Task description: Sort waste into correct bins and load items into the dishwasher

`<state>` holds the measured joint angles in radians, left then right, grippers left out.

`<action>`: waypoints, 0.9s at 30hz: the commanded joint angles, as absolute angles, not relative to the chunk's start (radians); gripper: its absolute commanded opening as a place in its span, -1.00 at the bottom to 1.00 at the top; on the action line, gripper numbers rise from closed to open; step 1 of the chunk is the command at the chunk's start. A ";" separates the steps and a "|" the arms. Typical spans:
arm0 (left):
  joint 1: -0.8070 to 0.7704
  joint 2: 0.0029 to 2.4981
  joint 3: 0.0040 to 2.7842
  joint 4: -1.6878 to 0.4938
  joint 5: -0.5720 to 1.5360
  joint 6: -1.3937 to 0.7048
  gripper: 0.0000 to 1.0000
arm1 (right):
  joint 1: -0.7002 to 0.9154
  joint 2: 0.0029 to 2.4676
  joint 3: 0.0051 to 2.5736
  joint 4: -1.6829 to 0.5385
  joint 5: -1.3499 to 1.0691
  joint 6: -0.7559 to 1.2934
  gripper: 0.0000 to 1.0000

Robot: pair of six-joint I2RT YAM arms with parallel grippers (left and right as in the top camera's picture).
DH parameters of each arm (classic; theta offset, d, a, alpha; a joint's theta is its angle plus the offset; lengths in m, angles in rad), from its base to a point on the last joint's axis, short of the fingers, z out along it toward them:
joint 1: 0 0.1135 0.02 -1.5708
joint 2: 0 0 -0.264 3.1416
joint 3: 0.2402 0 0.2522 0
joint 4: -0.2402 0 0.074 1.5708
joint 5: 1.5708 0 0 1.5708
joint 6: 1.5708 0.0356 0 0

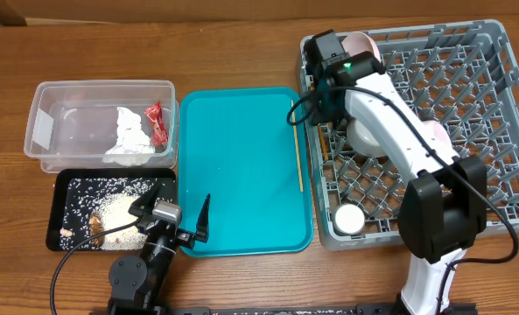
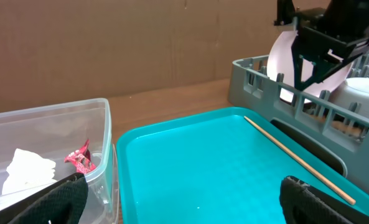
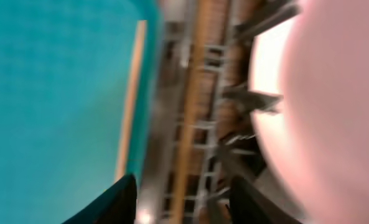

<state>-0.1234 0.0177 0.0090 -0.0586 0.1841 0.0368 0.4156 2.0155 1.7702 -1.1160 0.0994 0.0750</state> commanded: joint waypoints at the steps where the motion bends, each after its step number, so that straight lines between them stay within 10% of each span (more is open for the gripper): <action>1: -0.117 0.012 0.005 -0.058 0.192 0.046 1.00 | 0.487 1.924 1.782 -1.113 0.020 0.087 0.09; 27: -0.117 0.012 0.005 -0.058 0.192 0.046 1.00 | 0.644 2.248 1.720 -0.973 0.434 0.286 -0.10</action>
<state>-0.1234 0.0177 0.0090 -0.0586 0.1841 0.0368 0.6483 2.2276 1.7168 -0.9794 0.3550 0.2684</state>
